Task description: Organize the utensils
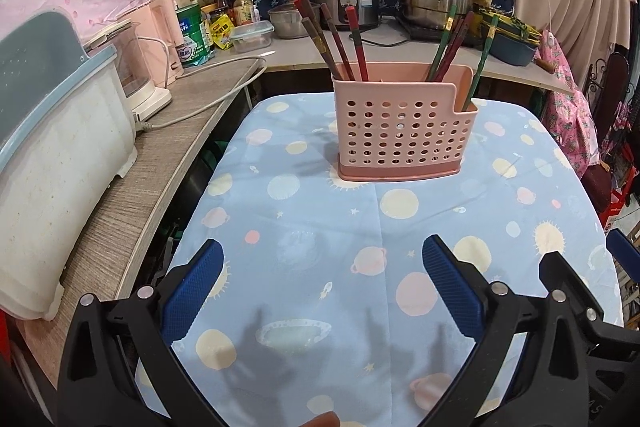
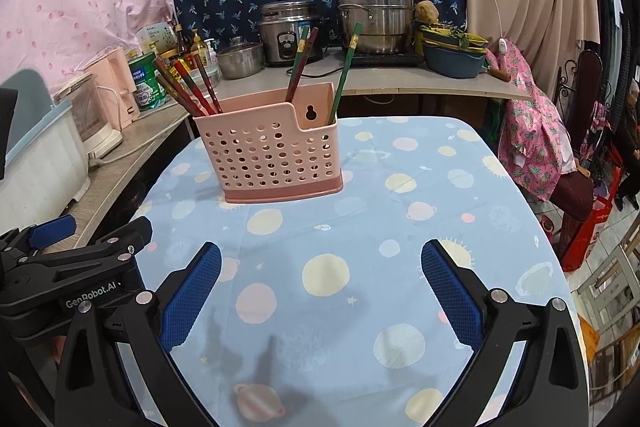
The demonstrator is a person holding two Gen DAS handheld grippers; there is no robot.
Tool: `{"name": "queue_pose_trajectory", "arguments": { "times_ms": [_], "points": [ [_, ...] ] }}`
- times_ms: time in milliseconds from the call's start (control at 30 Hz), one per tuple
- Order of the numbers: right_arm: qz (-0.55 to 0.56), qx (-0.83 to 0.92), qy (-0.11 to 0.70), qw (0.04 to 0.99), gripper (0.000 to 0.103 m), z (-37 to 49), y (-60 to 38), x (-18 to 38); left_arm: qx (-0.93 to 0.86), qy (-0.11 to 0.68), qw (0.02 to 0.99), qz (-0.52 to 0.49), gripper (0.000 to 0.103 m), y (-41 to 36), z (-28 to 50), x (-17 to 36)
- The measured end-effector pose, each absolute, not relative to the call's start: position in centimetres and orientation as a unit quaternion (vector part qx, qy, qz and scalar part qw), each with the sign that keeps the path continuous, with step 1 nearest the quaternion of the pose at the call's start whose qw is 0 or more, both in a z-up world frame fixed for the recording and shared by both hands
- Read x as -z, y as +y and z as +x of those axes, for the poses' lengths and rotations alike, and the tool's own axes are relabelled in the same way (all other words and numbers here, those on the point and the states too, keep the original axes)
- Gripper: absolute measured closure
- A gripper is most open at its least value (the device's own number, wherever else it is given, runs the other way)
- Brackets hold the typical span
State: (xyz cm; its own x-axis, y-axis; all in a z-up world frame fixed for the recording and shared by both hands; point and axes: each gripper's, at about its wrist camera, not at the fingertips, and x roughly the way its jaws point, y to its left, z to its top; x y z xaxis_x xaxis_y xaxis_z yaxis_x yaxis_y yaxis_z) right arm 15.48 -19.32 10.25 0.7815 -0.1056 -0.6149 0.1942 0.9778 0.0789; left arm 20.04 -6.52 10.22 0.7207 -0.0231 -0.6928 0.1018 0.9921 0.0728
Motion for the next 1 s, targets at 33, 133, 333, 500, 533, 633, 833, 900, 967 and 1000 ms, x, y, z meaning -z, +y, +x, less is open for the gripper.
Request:
{"name": "queue_pose_trajectory", "arguments": {
  "times_ms": [33, 133, 333, 500, 533, 633, 833, 900, 967, 1000],
  "points": [
    [0.070, 0.080, 0.322, 0.941, 0.006, 15.5, -19.3, -10.2, 0.033, 0.373, 0.926, 0.053, 0.008, -6.6, 20.1, -10.2],
    [0.071, 0.083, 0.325, 0.940, 0.006, 15.5, -19.3, -9.9, 0.032, 0.373, 0.926, 0.056, 0.008, -6.7, 20.1, -10.1],
    [0.068, 0.085, 0.327, 0.939, 0.006, 15.6, -19.2, -9.9, 0.030, 0.372, 0.926, 0.060, 0.008, -6.8, 20.1, -10.0],
    [0.066, 0.087, 0.327, 0.939, 0.006, 15.6, -19.1, -9.8, 0.031, 0.371, 0.926, 0.066, 0.008, -7.0, 20.1, -10.0],
    [0.066, 0.088, 0.327, 0.939, 0.006, 15.6, -19.1, -9.7, 0.031, 0.371, 0.926, 0.067, 0.008, -7.0, 20.2, -9.9],
    [0.062, 0.092, 0.327, 0.938, 0.006, 15.5, -19.1, -9.5, 0.030, 0.374, 0.925, 0.068, 0.008, -7.1, 20.2, -9.7],
    [0.061, 0.093, 0.328, 0.938, 0.006, 15.5, -19.0, -9.4, 0.030, 0.379, 0.923, 0.067, 0.008, -7.0, 20.3, -9.3],
    [0.062, 0.093, 0.328, 0.938, 0.006, 15.5, -19.0, -9.3, 0.028, 0.376, 0.924, 0.068, 0.008, -7.0, 20.3, -9.2],
    [0.062, 0.092, 0.328, 0.938, 0.006, 15.5, -19.0, -9.3, 0.030, 0.376, 0.924, 0.068, 0.008, -7.0, 20.3, -9.2],
    [0.063, 0.092, 0.328, 0.938, 0.006, 15.5, -19.0, -9.2, 0.031, 0.377, 0.923, 0.068, 0.008, -7.0, 20.4, -9.1]
  ]
}}
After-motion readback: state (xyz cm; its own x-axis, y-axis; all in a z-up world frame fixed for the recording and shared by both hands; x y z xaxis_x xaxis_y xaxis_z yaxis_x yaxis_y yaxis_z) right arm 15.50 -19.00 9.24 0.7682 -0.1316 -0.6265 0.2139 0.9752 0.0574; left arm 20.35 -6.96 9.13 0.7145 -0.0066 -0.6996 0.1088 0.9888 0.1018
